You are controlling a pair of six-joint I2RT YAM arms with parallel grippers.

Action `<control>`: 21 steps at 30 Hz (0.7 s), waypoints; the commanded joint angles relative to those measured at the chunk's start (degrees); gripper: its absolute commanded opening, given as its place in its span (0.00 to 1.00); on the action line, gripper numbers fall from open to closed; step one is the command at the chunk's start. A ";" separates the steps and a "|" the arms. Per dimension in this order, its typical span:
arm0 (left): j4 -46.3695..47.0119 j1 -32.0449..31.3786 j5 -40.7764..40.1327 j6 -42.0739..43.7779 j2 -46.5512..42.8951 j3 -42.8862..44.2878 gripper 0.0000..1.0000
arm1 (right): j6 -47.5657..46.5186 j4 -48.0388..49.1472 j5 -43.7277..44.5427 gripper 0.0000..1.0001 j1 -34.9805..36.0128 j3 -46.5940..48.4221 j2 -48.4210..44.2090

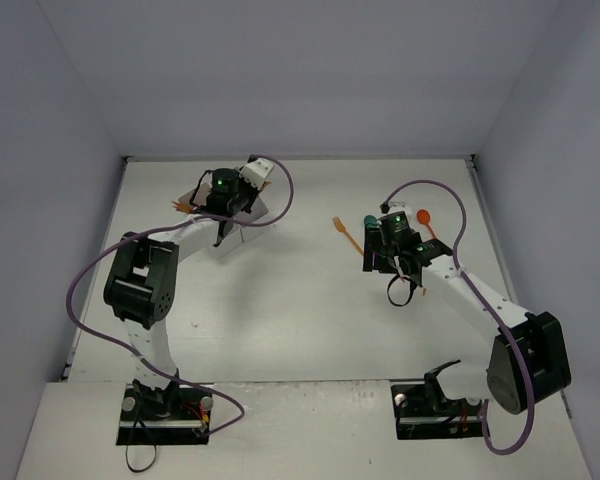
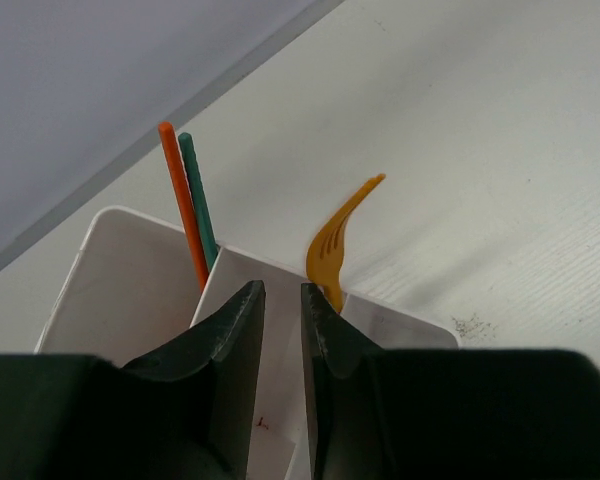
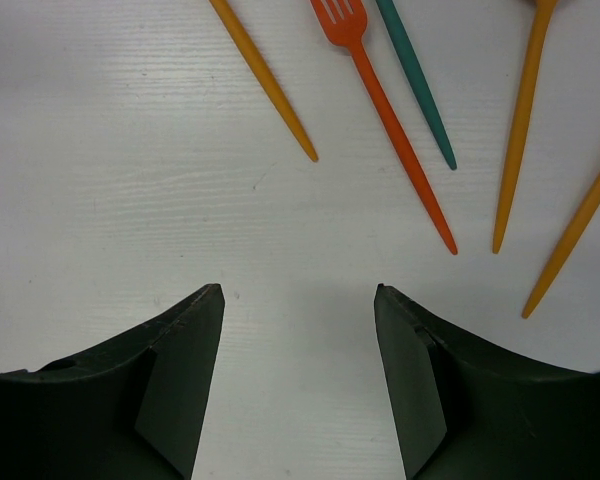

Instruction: Sort the eating utensils into containers

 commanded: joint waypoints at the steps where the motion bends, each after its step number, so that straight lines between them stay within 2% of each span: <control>1: 4.36 0.75 -0.74 -1.58 -6.54 0.55 0.27 | -1.87 0.68 0.31 0.59 -0.39 4.72 3.14; 7: -1.83 0.80 -2.95 -4.51 -10.40 2.77 0.41 | -3.23 0.77 -1.70 0.59 -0.39 9.81 9.08; 12: -6.24 0.66 -4.10 -14.24 -18.09 2.47 0.62 | -4.65 0.77 -2.72 0.59 -0.48 17.05 18.53; 14: -11.53 0.58 -5.32 -19.23 -21.60 3.16 0.69 | -4.90 0.77 -2.97 0.59 -0.41 19.81 22.14; 19: -31.27 0.45 -4.74 -26.55 -28.66 7.16 0.76 | -5.59 0.77 -3.34 0.59 -0.70 25.41 28.84; 21: -36.35 0.31 -3.93 -28.82 -30.77 6.93 0.78 | -6.00 0.77 -3.34 0.58 -0.83 27.83 32.23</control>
